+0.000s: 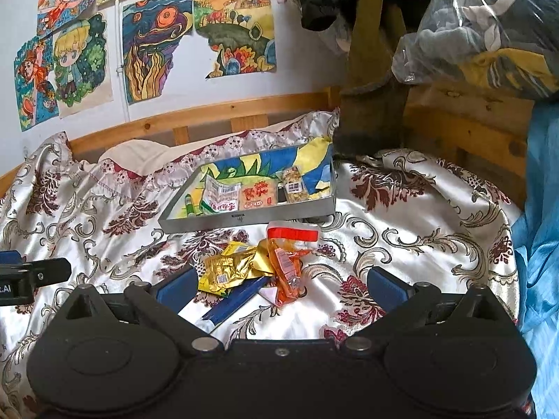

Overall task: Organize snacks
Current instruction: 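Move both open tools down toward the snacks left on the bed, then grasp the blue stick pack with left tool while right tool grasps the orange candy bag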

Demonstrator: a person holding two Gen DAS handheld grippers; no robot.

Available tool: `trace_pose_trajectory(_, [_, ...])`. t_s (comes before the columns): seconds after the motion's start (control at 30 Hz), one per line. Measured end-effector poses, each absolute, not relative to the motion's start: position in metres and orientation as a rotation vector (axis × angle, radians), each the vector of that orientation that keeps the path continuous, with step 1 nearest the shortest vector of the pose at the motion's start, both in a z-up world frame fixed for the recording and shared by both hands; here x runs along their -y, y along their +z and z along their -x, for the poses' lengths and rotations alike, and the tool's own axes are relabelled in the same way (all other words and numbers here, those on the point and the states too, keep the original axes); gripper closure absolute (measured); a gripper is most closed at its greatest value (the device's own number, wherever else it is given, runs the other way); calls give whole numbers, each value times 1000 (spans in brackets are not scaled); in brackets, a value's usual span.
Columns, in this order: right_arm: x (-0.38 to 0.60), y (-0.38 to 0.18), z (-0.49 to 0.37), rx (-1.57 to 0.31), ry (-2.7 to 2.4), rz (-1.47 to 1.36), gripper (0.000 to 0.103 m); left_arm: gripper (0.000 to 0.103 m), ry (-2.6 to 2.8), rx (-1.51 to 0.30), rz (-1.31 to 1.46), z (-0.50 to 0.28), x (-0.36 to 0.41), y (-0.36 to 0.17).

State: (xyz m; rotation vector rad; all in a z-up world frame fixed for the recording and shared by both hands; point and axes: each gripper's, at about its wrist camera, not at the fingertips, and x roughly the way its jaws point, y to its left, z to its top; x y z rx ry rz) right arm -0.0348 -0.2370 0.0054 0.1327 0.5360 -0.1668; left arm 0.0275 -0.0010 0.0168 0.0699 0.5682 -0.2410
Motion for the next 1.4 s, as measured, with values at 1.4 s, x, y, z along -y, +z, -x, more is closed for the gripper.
trace_pose_trajectory(1.4, [311,-64,-113,-888,-10,-386,11,0,-684,-819,-212,-113,103,-79])
